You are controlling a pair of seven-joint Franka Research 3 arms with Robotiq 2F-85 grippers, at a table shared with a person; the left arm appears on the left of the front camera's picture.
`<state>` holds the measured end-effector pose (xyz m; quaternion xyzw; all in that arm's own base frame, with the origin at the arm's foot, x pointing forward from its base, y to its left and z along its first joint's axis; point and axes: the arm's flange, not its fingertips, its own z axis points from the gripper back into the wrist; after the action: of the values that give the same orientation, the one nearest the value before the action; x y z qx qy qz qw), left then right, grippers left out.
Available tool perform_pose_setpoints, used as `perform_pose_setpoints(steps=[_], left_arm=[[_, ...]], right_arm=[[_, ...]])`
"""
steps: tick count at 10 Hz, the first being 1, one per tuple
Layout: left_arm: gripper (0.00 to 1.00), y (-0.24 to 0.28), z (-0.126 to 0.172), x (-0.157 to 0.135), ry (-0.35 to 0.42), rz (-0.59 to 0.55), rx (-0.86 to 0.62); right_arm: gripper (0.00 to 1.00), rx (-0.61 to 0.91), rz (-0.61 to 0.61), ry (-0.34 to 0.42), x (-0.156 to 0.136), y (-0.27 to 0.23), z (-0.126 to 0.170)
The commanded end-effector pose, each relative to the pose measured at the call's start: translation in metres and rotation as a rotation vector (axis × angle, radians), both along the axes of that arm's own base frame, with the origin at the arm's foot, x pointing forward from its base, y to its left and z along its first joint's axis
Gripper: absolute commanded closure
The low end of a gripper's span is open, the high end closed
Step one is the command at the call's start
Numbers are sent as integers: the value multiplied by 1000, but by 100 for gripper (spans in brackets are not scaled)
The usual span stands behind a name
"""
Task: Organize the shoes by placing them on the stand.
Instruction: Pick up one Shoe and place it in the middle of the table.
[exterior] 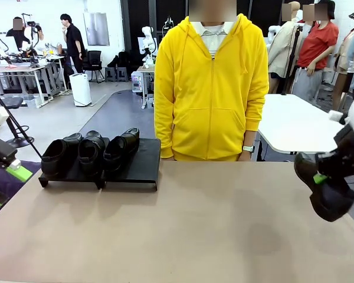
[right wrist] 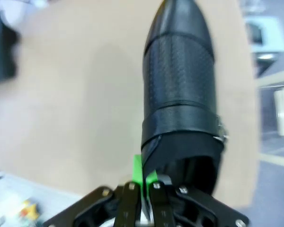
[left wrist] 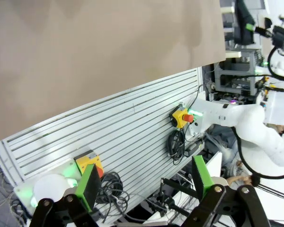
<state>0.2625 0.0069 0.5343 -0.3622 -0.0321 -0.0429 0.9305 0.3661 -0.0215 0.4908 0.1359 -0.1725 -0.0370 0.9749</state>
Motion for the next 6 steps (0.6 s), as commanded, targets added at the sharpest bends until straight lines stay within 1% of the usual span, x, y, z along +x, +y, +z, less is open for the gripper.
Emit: perform_pose_setpoints(steps=[1,2,3,4,5,6], left_arm=[[0,1,1,0,4,5,-18],[0,1,1,0,4,5,-18],[0,1,1,0,4,5,-18],[0,1,1,0,4,5,-18],[0,1,1,0,4,5,-18],[0,1,1,0,4,5,-18]], right_arm=[[100,147,79,11,-63,51,20],[100,154,175,-1,-80,71,28],[100,148,239,-9,-88,89,33],[100,164,289,24,-77,109,35],[100,231,296,36,-54,135,35],[100,261,256,31,-29,162,33]])
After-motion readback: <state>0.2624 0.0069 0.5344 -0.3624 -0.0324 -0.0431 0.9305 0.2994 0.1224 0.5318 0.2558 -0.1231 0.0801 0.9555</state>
